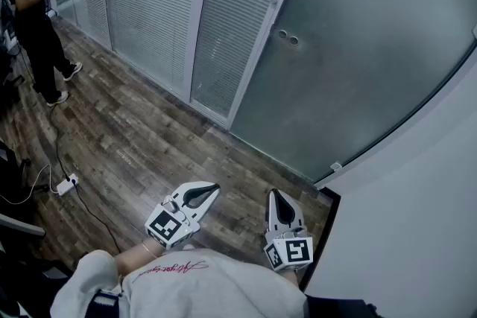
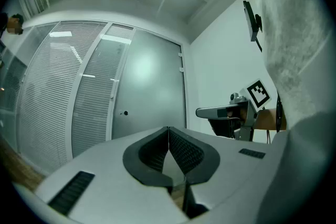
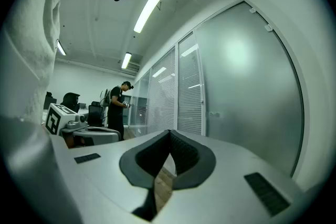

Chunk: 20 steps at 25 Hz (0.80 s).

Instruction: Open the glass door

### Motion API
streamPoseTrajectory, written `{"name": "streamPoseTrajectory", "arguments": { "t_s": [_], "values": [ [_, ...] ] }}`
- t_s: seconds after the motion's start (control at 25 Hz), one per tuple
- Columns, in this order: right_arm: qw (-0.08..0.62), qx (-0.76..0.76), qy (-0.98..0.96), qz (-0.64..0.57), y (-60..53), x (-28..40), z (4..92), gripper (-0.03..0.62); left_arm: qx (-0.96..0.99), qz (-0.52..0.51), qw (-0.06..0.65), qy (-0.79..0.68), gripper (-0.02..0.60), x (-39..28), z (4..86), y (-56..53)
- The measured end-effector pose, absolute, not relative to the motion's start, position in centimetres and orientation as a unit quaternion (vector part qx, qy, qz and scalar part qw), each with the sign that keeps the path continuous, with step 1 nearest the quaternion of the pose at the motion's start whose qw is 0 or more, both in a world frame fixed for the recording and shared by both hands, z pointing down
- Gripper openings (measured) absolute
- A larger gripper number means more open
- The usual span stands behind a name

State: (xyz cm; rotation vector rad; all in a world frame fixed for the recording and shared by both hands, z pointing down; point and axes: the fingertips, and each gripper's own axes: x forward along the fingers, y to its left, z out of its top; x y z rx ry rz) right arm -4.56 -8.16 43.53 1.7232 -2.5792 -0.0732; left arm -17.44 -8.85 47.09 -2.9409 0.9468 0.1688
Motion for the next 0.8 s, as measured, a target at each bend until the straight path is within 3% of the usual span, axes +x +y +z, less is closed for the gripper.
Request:
{"name": "streamPoseTrajectory", "arguments": {
  "t_s": [0.8],
  "values": [
    [0.001,0.575,-0.818,-0.007,-12.1,-3.6,43.8,0.018,-0.946,0.046,0.003,0.321,0.018,-18.2,47.4,-12.2]
  ]
}}
